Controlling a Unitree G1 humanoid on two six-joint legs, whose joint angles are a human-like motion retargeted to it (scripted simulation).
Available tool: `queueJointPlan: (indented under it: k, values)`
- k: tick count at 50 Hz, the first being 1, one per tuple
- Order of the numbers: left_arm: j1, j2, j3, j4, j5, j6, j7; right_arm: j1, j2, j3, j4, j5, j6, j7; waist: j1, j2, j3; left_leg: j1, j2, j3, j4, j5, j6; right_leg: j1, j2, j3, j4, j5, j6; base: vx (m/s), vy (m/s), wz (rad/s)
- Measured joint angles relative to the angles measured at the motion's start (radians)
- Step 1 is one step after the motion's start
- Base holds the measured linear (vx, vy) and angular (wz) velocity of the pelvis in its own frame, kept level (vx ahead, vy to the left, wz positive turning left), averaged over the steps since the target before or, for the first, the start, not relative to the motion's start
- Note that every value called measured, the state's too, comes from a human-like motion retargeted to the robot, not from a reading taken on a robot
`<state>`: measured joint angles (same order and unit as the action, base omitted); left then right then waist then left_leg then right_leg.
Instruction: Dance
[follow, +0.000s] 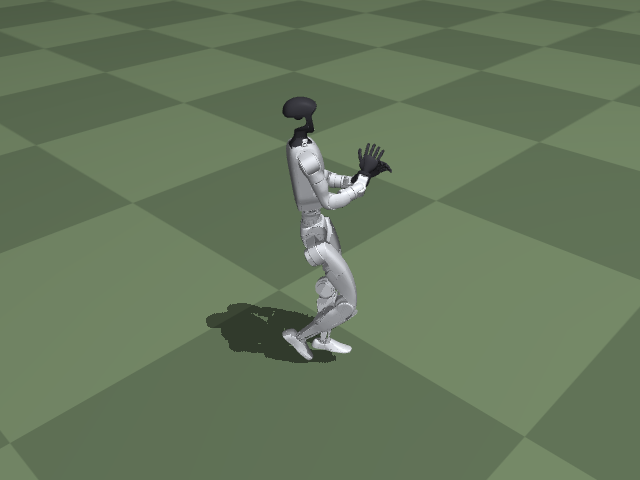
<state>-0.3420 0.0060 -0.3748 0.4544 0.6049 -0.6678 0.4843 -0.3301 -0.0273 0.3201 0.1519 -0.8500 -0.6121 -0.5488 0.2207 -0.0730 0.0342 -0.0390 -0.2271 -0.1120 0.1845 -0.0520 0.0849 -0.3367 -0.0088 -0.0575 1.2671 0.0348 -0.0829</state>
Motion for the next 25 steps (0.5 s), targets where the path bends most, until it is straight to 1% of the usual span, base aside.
queueJointPlan:
  k: [2, 3, 4, 5, 6, 7, 8, 10, 11, 12, 13, 14, 15, 17, 18, 20, 22, 23, 25]
  values:
    - [-0.078, -0.061, 0.066, 0.027, 0.077, 0.077, 0.070, -0.046, 0.043, -0.042, -0.042, -0.173, 0.144, -0.064, -0.042, -0.020, 0.000, 0.018, -0.009, -0.026, 0.014, 0.003, 0.023, -0.086, -0.005, 0.058, -0.012, -0.047, -0.017, 0.29, -0.49, 1.47]
    - [-0.110, -0.072, 0.087, 0.029, 0.118, 0.130, 0.101, -0.054, 0.050, -0.075, -0.063, -0.227, 0.200, -0.077, -0.064, -0.022, -0.005, 0.030, -0.007, -0.042, 0.017, 0.005, 0.034, -0.111, -0.018, 0.074, -0.059, -0.074, -0.019, 0.27, -0.46, 1.71]
    - [-0.139, -0.073, 0.108, 0.020, 0.167, 0.189, 0.134, -0.062, 0.051, -0.110, -0.090, -0.264, 0.253, -0.091, -0.094, -0.026, -0.008, 0.043, -0.007, -0.062, 0.021, 0.006, 0.044, -0.119, -0.021, 0.101, -0.141, -0.085, -0.001, 0.22, -0.39, 1.89]
    - [-0.166, -0.070, 0.130, 0.004, 0.219, 0.250, 0.168, -0.069, 0.048, -0.146, -0.119, -0.292, 0.304, -0.106, -0.126, -0.032, -0.009, 0.056, -0.008, -0.085, 0.024, 0.006, 0.053, -0.118, -0.019, 0.135, -0.240, -0.089, 0.027, 0.20, -0.39, 2.05]
    - [-0.182, -0.058, 0.154, -0.025, 0.250, 0.286, 0.195, -0.069, 0.036, -0.189, -0.151, -0.298, 0.327, -0.122, -0.166, -0.036, -0.009, 0.070, -0.007, -0.115, 0.030, 0.006, 0.055, -0.089, -0.014, 0.178, -0.370, -0.059, 0.069, 0.20, -0.43, 2.17]
    - [-0.197, -0.046, 0.181, -0.056, 0.270, 0.313, 0.217, -0.068, 0.025, -0.236, -0.182, -0.299, 0.341, -0.138, -0.209, -0.042, -0.008, 0.083, -0.006, -0.143, 0.037, 0.005, 0.055, -0.056, -0.016, 0.221, -0.503, -0.026, 0.112, 0.21, -0.46, 2.29]
    - [-0.209, -0.032, 0.215, -0.091, 0.268, 0.320, 0.230, -0.064, 0.014, -0.287, -0.208, -0.288, 0.338, -0.152, -0.257, -0.052, -0.006, 0.097, -0.006, -0.167, 0.046, 0.001, 0.052, -0.011, -0.033, 0.264, -0.640, 0.014, 0.155, 0.20, -0.48, 2.30]
    - [-0.219, -0.012, 0.289, -0.168, 0.215, 0.308, 0.239, -0.051, -0.007, -0.393, -0.241, -0.254, 0.325, -0.166, -0.351, -0.075, -0.016, 0.120, 0.000, -0.199, 0.066, -0.014, 0.050, 0.073, -0.096, 0.275, -0.848, 0.060, 0.221, 0.19, -0.55, 2.30]
    - [-0.219, 0.006, 0.331, -0.219, 0.167, 0.286, 0.226, -0.042, -0.025, -0.449, -0.250, -0.224, 0.318, -0.165, -0.404, -0.093, -0.019, 0.129, -0.004, -0.230, 0.093, -0.031, 0.044, 0.126, -0.109, 0.284, -0.923, 0.064, 0.295, 0.16, -0.58, 2.34]
    - [-0.218, 0.030, 0.374, -0.271, 0.118, 0.264, 0.211, -0.030, -0.042, -0.505, -0.259, -0.191, 0.311, -0.168, -0.449, -0.104, -0.020, 0.133, 0.002, -0.258, 0.128, -0.052, 0.033, 0.176, -0.115, 0.274, -0.977, 0.050, 0.345, 0.11, -0.65, 2.15]
    - [-0.214, 0.066, 0.417, -0.325, 0.065, 0.244, 0.189, -0.013, -0.060, -0.558, -0.269, -0.154, 0.303, -0.180, -0.479, -0.099, -0.019, 0.124, 0.032, -0.277, 0.181, -0.081, 0.013, 0.219, -0.105, 0.227, -0.988, -0.002, 0.345, 0.05, -0.69, 1.81]
    - [-0.205, 0.094, 0.458, -0.374, 0.018, 0.231, 0.175, 0.013, -0.078, -0.612, -0.277, -0.114, 0.293, -0.202, -0.503, -0.103, -0.030, 0.100, 0.037, -0.281, 0.236, -0.097, 0.001, 0.250, -0.136, 0.111, -1.005, -0.038, 0.338, 0.01, -0.65, 1.59]
    - [-0.194, 0.120, 0.497, -0.422, -0.025, 0.221, 0.165, 0.044, -0.097, -0.667, -0.284, -0.073, 0.282, -0.230, -0.525, -0.111, -0.048, 0.068, 0.031, -0.276, 0.293, -0.106, -0.008, 0.275, -0.187, -0.040, -1.025, -0.066, 0.328, 0.00, -0.58, 1.37]
    - [-0.155, 0.168, 0.555, -0.494, -0.089, 0.208, 0.173, 0.132, -0.118, -0.784, -0.283, 0.003, 0.245, -0.300, -0.525, -0.114, -0.089, -0.036, 0.110, -0.180, 0.438, -0.094, -0.012, 0.289, -0.166, -0.050, -1.062, -0.079, 0.343, -0.04, -0.66, 1.22]
    - [-0.132, 0.192, 0.573, -0.527, -0.113, 0.198, 0.191, 0.179, -0.123, -0.845, -0.282, 0.027, 0.229, -0.338, -0.528, -0.110, -0.099, -0.080, 0.135, -0.176, 0.509, -0.065, -0.019, 0.293, -0.145, -0.058, -1.074, -0.084, 0.344, -0.11, -0.70, 1.32]
    - [-0.091, 0.241, 0.614, -0.577, -0.128, 0.179, 0.240, 0.269, -0.116, -0.956, -0.279, 0.061, 0.220, -0.430, -0.523, -0.119, -0.106, -0.169, 0.142, -0.181, 0.662, 0.009, -0.040, 0.299, -0.121, -0.063, -1.096, -0.090, 0.345, -0.16, -0.55, 1.13]
    - [-0.043, 0.285, 0.655, -0.604, -0.151, 0.181, 0.286, 0.349, -0.099, -1.050, -0.258, 0.077, 0.232, -0.528, -0.491, -0.131, -0.109, -0.262, 0.128, -0.143, 0.790, 0.082, -0.033, 0.300, -0.111, -0.076, -1.114, -0.100, 0.345, -0.21, -0.40, 0.54]
    - [-0.014, 0.298, 0.673, -0.613, -0.166, 0.183, 0.298, 0.385, -0.087, -1.094, -0.242, 0.073, 0.242, -0.570, -0.473, -0.132, -0.114, -0.304, 0.126, -0.117, 0.835, 0.097, -0.021, 0.292, -0.104, -0.072, -1.121, -0.102, 0.345, -0.21, -0.34, 0.20]
    - [0.065, 0.305, 0.709, -0.631, -0.179, 0.174, 0.316, 0.463, -0.069, -1.187, -0.196, 0.051, 0.254, -0.617, -0.415, -0.124, -0.118, -0.366, 0.143, -0.039, 0.896, 0.032, 0.021, 0.282, -0.095, -0.068, -1.128, -0.105, 0.345, -0.15, -0.23, -0.29]
